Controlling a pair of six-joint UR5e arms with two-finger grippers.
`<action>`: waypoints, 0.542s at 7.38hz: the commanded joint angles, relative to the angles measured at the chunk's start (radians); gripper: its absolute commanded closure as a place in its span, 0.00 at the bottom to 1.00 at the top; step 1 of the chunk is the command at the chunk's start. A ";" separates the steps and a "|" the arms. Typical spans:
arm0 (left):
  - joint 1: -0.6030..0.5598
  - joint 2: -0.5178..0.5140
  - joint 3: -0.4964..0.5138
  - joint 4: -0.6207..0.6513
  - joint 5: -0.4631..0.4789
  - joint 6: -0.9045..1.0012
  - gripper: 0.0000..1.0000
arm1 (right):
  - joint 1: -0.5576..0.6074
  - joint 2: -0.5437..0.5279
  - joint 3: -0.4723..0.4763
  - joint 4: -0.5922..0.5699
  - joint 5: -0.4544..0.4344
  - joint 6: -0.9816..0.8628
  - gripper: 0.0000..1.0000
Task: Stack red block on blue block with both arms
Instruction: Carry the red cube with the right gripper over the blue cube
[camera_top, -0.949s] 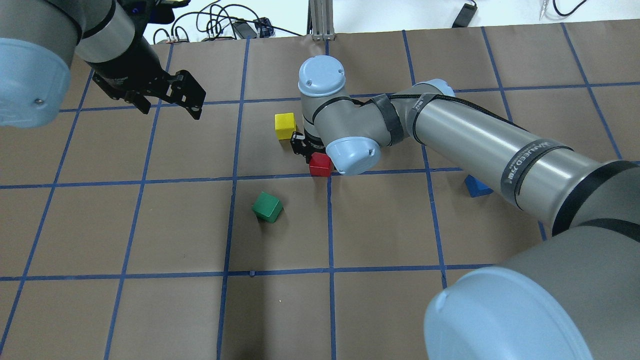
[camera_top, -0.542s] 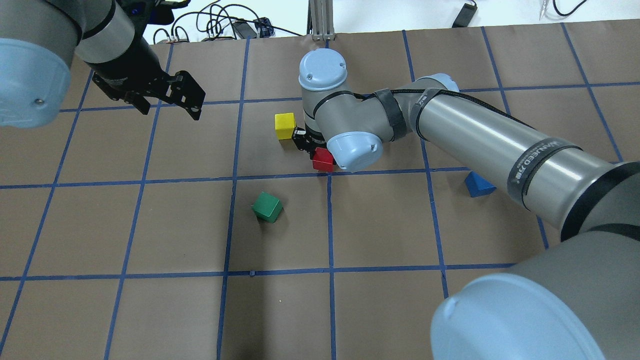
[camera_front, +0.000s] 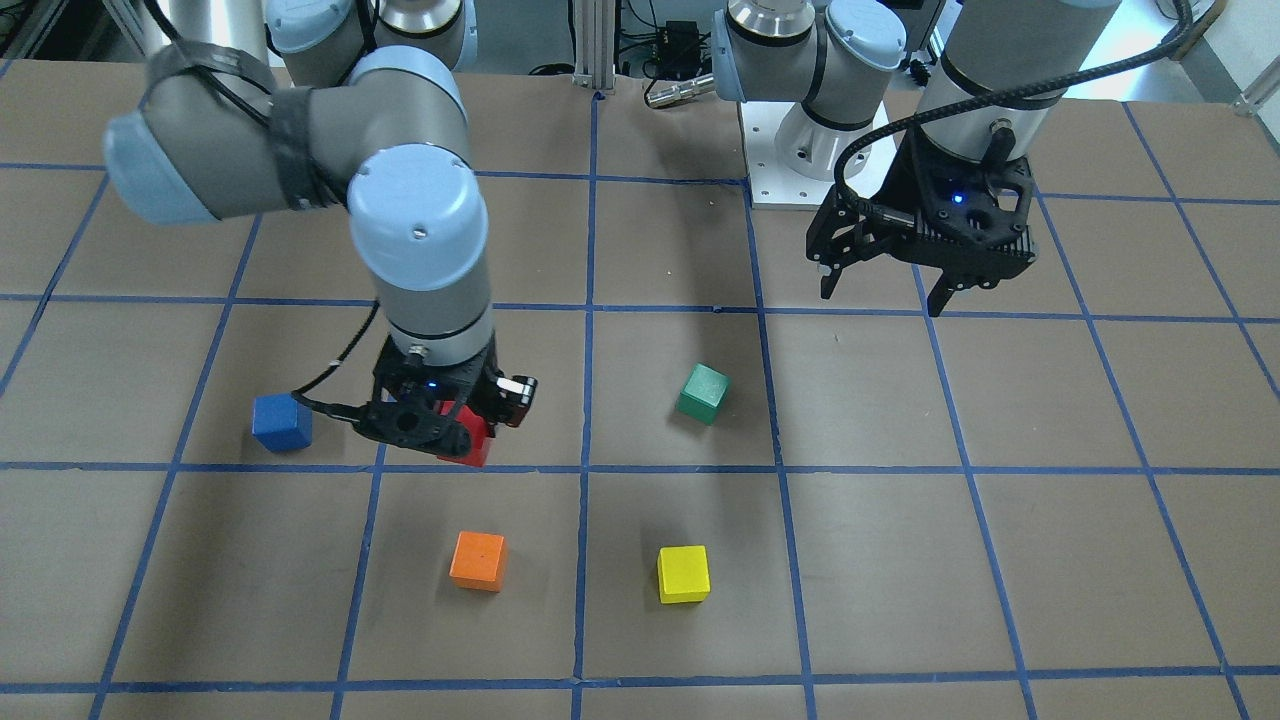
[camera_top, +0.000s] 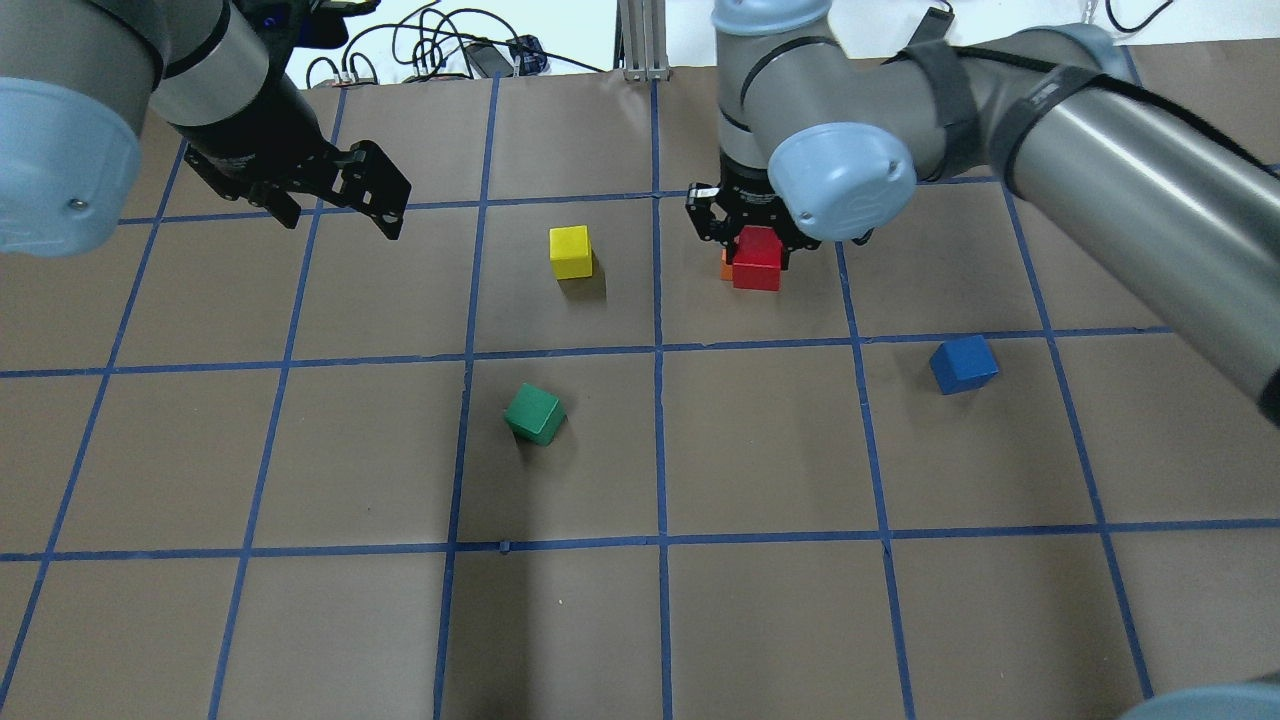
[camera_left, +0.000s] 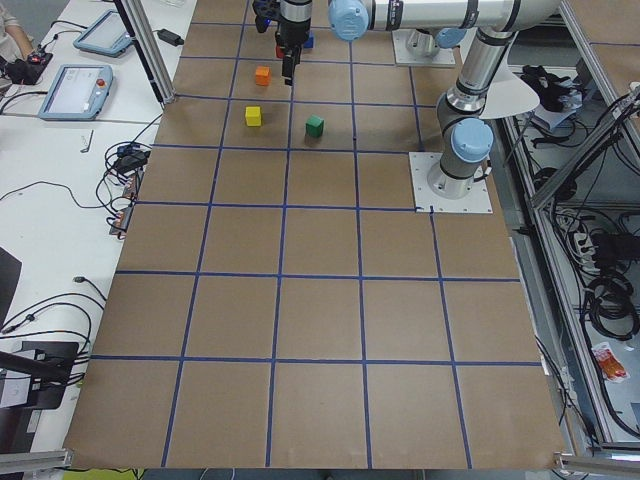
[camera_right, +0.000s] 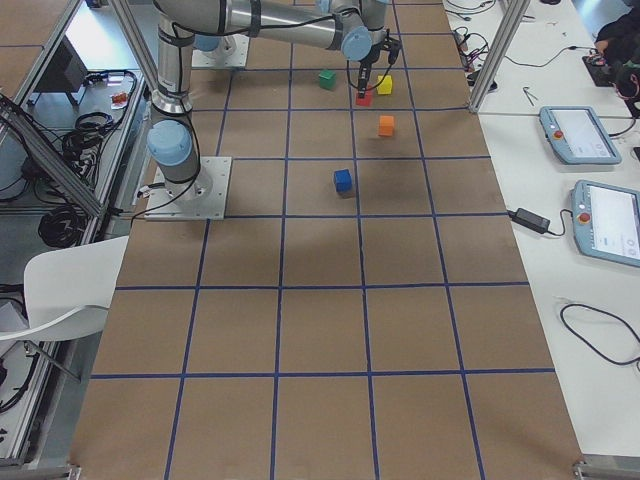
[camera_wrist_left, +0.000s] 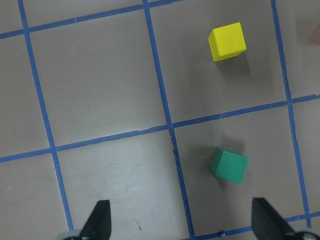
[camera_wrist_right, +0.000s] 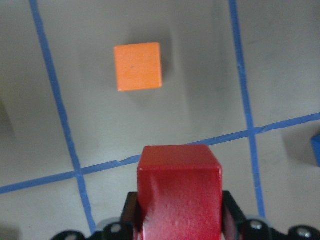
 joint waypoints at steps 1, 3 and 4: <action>0.000 0.000 -0.001 0.000 0.000 0.000 0.00 | -0.145 -0.097 0.066 0.075 -0.002 -0.193 1.00; 0.000 0.000 -0.001 0.002 0.000 0.000 0.00 | -0.264 -0.159 0.190 0.054 0.002 -0.391 1.00; 0.000 0.000 0.000 0.002 0.000 0.001 0.00 | -0.318 -0.181 0.242 0.046 0.001 -0.503 1.00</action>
